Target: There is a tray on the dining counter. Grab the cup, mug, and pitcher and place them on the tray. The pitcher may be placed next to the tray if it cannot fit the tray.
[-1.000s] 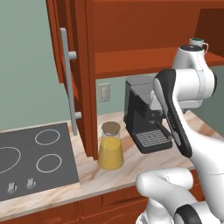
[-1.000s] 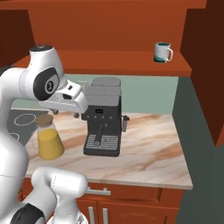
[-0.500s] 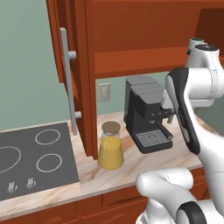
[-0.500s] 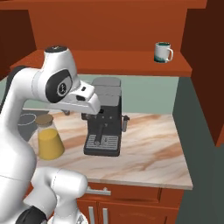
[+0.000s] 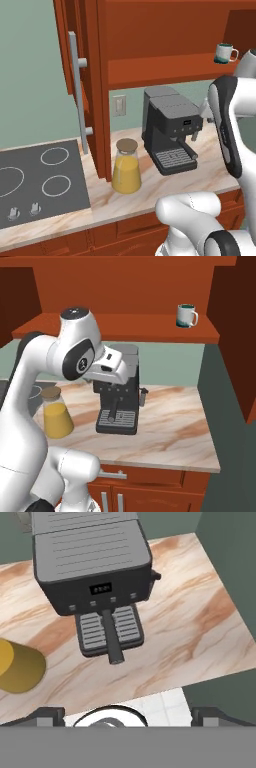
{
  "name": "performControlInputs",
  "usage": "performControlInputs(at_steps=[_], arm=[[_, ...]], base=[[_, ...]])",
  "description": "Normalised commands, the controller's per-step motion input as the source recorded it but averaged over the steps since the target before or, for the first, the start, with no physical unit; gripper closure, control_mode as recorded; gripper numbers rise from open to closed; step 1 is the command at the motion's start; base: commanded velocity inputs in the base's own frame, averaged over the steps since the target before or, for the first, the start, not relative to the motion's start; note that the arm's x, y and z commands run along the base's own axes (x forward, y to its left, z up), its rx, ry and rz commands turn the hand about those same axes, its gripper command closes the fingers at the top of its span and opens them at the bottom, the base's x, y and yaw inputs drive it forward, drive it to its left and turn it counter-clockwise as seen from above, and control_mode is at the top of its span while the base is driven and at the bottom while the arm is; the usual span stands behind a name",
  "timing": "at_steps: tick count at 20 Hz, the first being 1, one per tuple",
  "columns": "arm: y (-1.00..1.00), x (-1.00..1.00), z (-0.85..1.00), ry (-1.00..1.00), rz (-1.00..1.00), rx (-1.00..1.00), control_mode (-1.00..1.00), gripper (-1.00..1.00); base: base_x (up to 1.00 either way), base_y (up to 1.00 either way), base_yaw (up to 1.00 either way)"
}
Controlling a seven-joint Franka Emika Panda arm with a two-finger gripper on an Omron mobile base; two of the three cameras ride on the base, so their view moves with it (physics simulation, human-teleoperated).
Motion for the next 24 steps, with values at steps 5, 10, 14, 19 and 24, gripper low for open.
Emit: performControlInputs(at_steps=[5,10,14,19,24], arm=[[-0.22,0.0,0.15,-0.19,0.0,0.0,-1.0,-1.0],[-0.3,0.0,0.11,-0.17,0.0,0.0,-1.0,-1.0],[-0.31,0.0,0.12,-0.21,0.0,0.0,-1.0,-1.0],[-0.3,0.0,0.11,-0.24,0.0,0.0,-1.0,-1.0],[-0.17,0.0,0.09,-0.2,0.0,0.0,-1.0,-1.0]], base=[[0.0,0.0,0.0],[0.0,0.0,0.0],[0.0,0.0,0.0],[0.0,0.0,0.0],[0.0,0.0,0.0]])
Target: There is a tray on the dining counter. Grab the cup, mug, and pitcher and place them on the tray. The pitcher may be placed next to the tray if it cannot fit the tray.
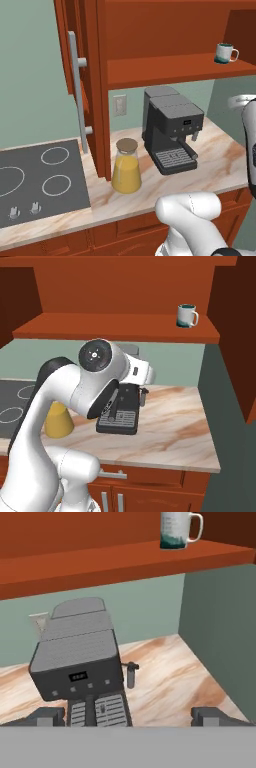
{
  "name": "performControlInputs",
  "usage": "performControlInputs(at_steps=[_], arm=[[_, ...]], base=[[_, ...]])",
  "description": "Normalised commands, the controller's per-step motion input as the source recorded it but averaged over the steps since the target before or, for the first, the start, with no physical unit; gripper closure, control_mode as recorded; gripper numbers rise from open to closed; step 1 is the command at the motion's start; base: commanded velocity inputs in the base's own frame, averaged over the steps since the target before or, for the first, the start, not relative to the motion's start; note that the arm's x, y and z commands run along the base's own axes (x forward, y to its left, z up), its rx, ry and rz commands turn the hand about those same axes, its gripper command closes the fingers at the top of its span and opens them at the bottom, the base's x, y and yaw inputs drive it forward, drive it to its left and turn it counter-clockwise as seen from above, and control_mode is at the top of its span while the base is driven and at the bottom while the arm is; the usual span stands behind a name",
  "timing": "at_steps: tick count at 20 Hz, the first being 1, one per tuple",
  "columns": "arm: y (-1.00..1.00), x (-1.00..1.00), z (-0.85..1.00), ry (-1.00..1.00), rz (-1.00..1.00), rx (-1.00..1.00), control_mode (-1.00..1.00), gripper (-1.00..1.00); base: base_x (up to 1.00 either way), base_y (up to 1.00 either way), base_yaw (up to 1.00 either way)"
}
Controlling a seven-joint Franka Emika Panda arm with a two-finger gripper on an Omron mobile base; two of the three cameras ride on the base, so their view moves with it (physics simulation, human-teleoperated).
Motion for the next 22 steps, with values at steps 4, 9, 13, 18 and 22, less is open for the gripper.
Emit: performControlInputs(at_steps=[4,9,13,18,22], arm=[[-0.15,0.0,0.02,-0.19,0.0,0.0,-1.0,-1.0],[-0.18,0.0,0.14,-0.22,0.0,0.0,-1.0,-1.0],[-0.11,0.0,0.25,-0.13,0.0,0.0,-1.0,-1.0],[-0.12,0.0,0.21,-0.07,0.0,-0.06,-1.0,-1.0],[-0.27,-0.08,0.31,-0.01,0.0,-0.08,-1.0,-1.0]], base=[[0.0,0.0,0.0],[0.0,0.0,0.0],[0.0,0.0,0.0],[0.0,0.0,0.0],[0.0,0.0,0.0]])
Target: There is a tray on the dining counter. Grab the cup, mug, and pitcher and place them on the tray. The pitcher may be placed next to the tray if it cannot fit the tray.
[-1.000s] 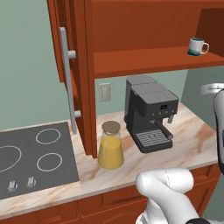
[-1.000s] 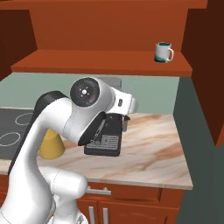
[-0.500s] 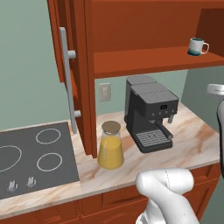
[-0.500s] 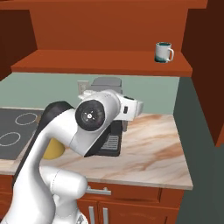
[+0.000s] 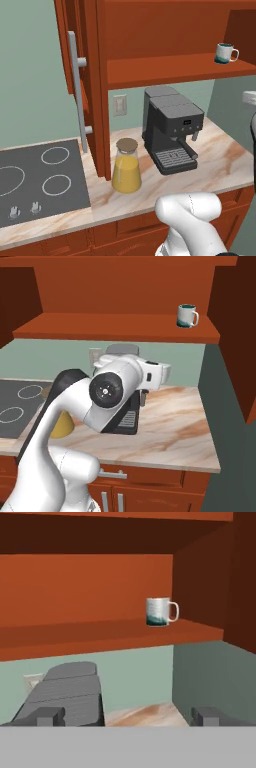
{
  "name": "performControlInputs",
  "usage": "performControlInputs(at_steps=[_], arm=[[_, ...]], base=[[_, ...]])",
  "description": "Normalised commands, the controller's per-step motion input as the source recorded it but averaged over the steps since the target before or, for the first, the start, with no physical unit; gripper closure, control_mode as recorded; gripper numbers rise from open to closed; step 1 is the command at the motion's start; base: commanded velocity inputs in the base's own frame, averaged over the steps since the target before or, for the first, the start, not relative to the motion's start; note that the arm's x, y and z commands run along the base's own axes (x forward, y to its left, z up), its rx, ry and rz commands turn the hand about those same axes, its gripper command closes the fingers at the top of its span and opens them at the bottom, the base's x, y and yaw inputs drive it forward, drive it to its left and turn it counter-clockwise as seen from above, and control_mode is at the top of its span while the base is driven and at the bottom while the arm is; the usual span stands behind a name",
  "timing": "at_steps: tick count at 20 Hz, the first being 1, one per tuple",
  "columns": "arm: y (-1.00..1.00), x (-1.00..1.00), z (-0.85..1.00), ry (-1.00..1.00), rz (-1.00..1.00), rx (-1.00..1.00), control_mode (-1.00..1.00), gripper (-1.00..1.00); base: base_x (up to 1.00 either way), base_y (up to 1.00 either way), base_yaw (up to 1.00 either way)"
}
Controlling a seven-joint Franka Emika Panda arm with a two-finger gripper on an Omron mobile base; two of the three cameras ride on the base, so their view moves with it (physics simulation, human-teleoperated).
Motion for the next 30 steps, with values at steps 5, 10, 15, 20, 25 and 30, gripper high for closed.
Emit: performControlInputs(at_steps=[5,10,15,20,25,30], arm=[[-0.13,-0.07,0.16,-0.02,0.0,-0.15,-1.0,-1.0],[-0.01,0.0,0.04,-0.04,-0.01,-0.19,-1.0,-1.0],[0.0,0.0,0.05,-0.04,-0.02,-0.19,-1.0,-1.0],[-0.01,0.02,0.34,0.0,-0.01,-0.03,-1.0,-1.0],[-0.01,0.1,0.37,0.06,0.0,0.0,-1.0,-1.0],[-0.06,0.1,0.16,0.11,0.0,0.0,-1.0,-1.0]], base=[[0.0,0.0,0.0],[0.0,0.0,0.0],[0.0,0.0,0.0],[0.0,0.0,0.0],[0.0,0.0,0.0],[0.0,0.0,0.0]])
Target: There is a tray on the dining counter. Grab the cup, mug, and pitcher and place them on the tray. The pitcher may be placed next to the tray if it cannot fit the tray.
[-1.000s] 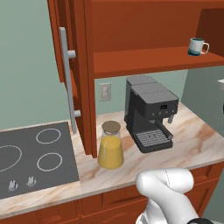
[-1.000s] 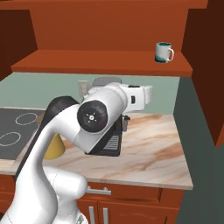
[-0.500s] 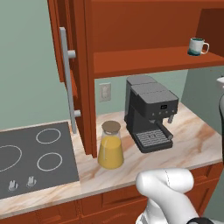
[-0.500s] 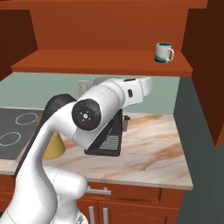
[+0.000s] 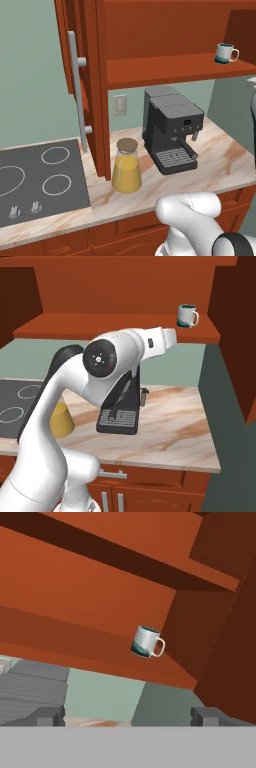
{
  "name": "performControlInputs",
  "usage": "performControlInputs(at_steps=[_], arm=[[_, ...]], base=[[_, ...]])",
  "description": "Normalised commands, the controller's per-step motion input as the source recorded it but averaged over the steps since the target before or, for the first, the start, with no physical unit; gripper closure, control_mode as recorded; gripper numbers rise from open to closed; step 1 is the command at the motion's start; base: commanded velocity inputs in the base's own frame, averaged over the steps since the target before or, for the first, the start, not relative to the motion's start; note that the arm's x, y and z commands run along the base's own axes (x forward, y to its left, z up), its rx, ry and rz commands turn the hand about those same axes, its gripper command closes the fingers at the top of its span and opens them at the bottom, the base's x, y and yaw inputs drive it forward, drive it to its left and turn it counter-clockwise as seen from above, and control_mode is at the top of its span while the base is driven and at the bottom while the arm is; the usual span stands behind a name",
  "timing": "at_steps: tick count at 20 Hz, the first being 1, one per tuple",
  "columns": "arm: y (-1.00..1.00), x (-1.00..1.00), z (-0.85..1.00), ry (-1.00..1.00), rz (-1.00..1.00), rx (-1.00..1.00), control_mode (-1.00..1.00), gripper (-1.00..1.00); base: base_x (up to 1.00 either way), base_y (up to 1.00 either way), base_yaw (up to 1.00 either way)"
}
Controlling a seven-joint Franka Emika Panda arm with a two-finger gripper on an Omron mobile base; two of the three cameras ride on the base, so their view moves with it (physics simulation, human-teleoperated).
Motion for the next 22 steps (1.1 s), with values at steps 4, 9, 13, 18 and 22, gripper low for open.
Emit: performControlInputs(at_steps=[4,9,13,18,22], arm=[[-0.17,0.19,0.1,0.1,0.0,0.02,-1.0,-1.0],[-0.24,0.3,0.0,0.01,0.0,0.02,-1.0,-1.0],[-0.03,0.37,0.0,0.0,-0.01,0.0,-1.0,-1.0],[0.0,0.41,0.0,0.0,-0.03,0.0,-1.0,-1.0],[0.0,0.45,0.0,0.0,-0.03,0.0,-1.0,-1.0]], base=[[0.0,0.0,0.0],[0.0,0.0,0.0],[0.0,0.0,0.0],[0.0,0.0,0.0],[0.0,0.0,0.0]])
